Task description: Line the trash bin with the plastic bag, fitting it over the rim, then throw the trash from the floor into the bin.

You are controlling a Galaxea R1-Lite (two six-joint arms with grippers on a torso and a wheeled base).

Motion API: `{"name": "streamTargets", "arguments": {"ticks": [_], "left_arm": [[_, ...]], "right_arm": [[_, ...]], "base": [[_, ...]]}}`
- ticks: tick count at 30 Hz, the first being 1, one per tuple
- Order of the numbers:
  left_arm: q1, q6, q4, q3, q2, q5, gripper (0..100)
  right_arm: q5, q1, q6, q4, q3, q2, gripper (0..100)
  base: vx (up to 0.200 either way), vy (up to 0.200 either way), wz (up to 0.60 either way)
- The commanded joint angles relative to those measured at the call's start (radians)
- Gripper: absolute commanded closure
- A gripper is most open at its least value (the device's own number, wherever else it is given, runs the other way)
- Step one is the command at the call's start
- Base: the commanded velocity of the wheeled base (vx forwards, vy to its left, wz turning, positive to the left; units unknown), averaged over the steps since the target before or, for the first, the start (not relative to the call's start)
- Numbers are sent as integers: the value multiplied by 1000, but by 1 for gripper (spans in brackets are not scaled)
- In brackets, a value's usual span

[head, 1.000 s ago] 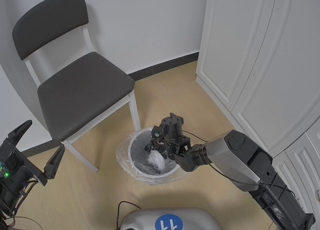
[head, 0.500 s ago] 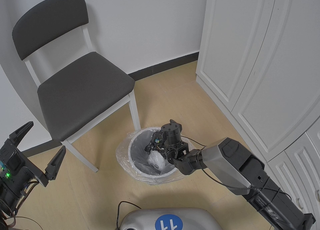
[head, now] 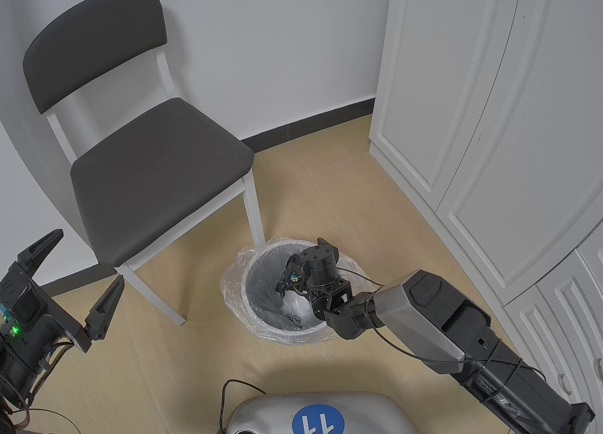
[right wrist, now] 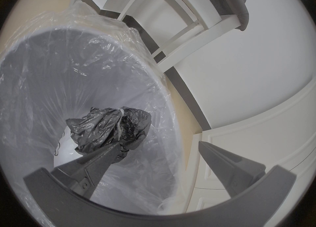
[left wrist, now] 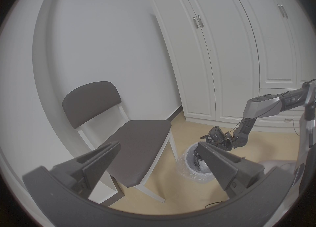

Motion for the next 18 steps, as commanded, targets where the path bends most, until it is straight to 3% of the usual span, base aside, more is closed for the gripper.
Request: {"name": "streamTargets", "arguments": {"ticks": [1,10,12,15,18], "left_arm": [[0,1,0,0,1,0,0],[0,3,0,1,-1,0,0],[0,3,0,3,-2,0,0],[0,4,0,3,-7,0,0],[-2,4,0,6,-5,0,0]], "right_arm": [[0,4,5,-4,1,-16,0],[-11,58,59,-2,1,-135,0],[-45,67,86,1,1,-174,0],[-77,74,128,7,49,-240,0],[-91,77,232,4,207,-359,0]], "base": [[0,0,0],[0,0,0],[0,0,0],[0,0,0],[0,0,0]]}}
